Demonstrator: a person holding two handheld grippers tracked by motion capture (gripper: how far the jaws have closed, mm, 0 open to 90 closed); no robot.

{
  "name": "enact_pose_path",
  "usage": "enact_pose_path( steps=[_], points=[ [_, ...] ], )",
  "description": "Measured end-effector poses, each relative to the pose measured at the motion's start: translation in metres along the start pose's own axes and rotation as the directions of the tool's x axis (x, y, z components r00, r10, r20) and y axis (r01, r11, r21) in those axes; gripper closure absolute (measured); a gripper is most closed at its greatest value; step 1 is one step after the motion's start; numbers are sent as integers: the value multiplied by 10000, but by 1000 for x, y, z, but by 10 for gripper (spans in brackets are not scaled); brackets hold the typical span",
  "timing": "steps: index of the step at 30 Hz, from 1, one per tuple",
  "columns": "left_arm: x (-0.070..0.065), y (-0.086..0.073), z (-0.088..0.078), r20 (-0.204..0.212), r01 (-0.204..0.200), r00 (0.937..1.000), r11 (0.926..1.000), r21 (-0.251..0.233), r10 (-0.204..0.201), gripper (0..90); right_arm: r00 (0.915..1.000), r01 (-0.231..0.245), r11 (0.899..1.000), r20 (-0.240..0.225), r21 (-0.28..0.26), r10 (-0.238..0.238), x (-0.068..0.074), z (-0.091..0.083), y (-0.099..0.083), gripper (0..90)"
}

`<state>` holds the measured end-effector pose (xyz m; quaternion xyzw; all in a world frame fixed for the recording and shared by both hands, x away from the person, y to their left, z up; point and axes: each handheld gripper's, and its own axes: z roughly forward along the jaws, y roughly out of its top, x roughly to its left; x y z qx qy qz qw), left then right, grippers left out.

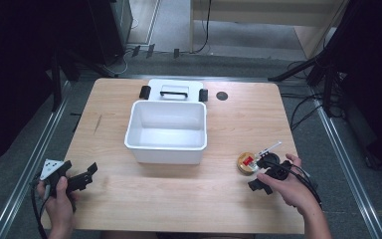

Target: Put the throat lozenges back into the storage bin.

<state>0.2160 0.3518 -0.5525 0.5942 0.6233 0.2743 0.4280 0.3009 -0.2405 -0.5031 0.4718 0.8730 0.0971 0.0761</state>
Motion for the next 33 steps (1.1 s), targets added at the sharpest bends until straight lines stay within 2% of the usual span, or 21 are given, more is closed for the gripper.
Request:
enact_pose_path(
  steps=[10,14,19,26,33],
  points=[
    [0,0,0,-57,11,10000,10000,34,-11,0,9992,372,9958,88,835,-380,4,1,26,0],
    [0,0,1,-12,15,10000,10000,82,-15,0,9994,351,9934,30,1090,-356,5,2,34,4],
    [0,1,1,37,-16,10000,9999,102,15,0,9998,81,9939,198,1101,-103,5,3,45,19],
    [0,1,2,59,11,10000,9999,147,-12,0,9997,134,9930,170,1172,-155,8,5,59,25],
    [1,1,2,63,16,10000,9999,149,-17,0,9995,-92,9924,325,1229,52,8,11,69,49]
  ],
)
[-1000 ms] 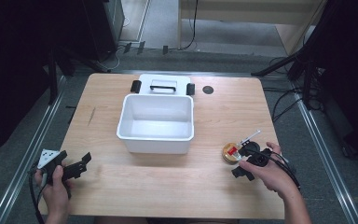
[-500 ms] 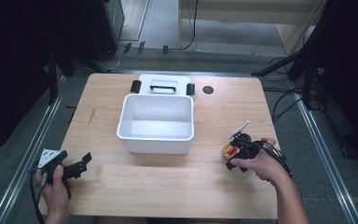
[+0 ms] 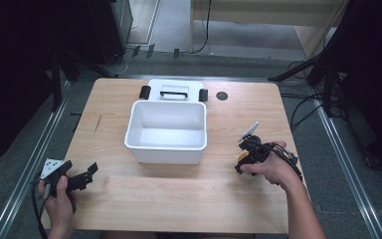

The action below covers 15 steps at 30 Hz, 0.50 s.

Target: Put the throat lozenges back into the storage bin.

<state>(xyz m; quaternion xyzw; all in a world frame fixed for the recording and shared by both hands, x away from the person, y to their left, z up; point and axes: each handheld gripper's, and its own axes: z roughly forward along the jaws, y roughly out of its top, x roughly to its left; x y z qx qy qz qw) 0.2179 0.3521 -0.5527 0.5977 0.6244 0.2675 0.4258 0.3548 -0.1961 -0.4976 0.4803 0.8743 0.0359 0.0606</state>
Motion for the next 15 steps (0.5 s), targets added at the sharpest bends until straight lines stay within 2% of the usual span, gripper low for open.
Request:
enact_pose_path(
  steps=[8,15],
  points=[
    [0,0,0,-2,18,10000,10000,0,-18,0,9996,-238,9997,174,53,237,1,3,8,123],
    [0,0,0,-4,28,10000,10000,-2,-28,0,9993,-314,9991,223,298,308,2,9,11,132]
  ],
)
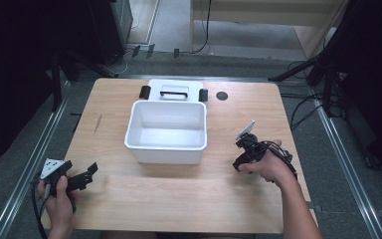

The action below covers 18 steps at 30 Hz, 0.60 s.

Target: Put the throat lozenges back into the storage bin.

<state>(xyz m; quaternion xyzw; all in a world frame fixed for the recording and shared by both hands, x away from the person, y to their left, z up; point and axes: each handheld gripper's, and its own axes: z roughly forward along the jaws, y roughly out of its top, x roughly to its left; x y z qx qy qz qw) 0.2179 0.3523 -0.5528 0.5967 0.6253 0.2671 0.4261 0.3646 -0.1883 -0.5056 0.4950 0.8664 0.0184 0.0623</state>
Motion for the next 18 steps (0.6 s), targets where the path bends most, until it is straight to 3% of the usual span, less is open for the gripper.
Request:
enact_pose_path(
  steps=[4,18],
  points=[
    [0,0,0,12,15,10000,10000,-9,-15,0,10000,-28,10000,-36,-69,28,0,1,1,205],
    [0,0,0,-3,19,10000,10000,-9,-19,0,9997,91,9995,-219,-292,-97,-3,-14,3,208]
  ],
)
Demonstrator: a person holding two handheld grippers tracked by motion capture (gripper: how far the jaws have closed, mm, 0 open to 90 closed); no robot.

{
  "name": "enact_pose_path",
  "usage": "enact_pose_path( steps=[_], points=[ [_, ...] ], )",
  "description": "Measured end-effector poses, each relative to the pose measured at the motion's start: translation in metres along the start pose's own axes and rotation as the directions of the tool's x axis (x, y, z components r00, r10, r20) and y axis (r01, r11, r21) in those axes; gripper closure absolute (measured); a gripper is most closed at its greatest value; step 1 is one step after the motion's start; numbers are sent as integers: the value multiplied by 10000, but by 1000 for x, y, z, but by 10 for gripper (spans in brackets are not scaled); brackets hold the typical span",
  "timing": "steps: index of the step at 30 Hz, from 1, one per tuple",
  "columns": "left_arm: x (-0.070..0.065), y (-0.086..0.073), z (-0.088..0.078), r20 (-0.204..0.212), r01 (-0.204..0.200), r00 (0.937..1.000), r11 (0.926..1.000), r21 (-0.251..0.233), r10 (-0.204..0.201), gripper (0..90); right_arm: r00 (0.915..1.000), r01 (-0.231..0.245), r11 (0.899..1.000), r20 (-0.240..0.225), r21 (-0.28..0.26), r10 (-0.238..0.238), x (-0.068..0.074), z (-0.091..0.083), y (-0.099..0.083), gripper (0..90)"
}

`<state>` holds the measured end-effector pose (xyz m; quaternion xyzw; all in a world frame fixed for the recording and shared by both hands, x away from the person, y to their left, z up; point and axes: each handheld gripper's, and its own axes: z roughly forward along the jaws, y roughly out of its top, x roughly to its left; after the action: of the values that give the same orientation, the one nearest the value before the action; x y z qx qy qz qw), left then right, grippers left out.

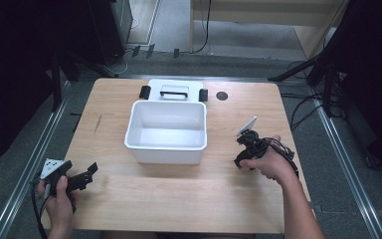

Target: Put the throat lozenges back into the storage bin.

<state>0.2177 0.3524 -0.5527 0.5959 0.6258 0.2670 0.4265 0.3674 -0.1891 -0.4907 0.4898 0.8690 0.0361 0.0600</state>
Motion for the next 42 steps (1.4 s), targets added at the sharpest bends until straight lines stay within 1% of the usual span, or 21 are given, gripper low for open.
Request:
enact_pose_path(
  steps=[7,10,12,16,18,20,24,27,31,34,42],
  points=[
    [0,0,0,-11,29,10000,10000,-27,-29,0,9999,13,9999,-112,-102,-14,1,-9,5,208],
    [0,0,0,-9,36,10000,10000,-31,-36,0,9999,101,9999,-112,-136,-102,1,-13,7,209],
    [0,0,0,-14,33,10000,10000,-42,-33,0,9997,103,9998,-197,-163,-106,1,-16,9,209],
    [0,0,0,-10,40,10000,10000,-32,-40,0,9997,184,9995,-154,-253,-188,0,-23,12,209],
    [0,0,0,-9,30,10000,10000,-29,-30,0,9998,151,9995,-152,-277,-155,1,-26,13,209],
    [0,0,0,-5,34,10000,10000,-30,-34,0,9996,248,9993,-153,-296,-253,1,-29,15,209],
    [0,0,0,-5,45,10000,10000,-31,-45,0,9994,300,9992,-145,-279,-304,3,-35,19,209],
    [0,0,0,2,45,10000,10000,-29,-45,0,9992,365,9987,-146,-344,-371,3,-38,21,209],
    [0,0,0,17,53,10000,10000,-23,-53,0,9989,465,9985,-86,-288,-468,6,-41,25,209],
    [0,0,0,13,63,10000,10000,-31,-63,0,9983,564,9979,-126,-317,-568,7,-44,28,209],
    [1,0,0,28,65,10000,10000,-14,-65,0,9977,641,9976,-196,-279,-646,11,-51,35,209]
  ],
)
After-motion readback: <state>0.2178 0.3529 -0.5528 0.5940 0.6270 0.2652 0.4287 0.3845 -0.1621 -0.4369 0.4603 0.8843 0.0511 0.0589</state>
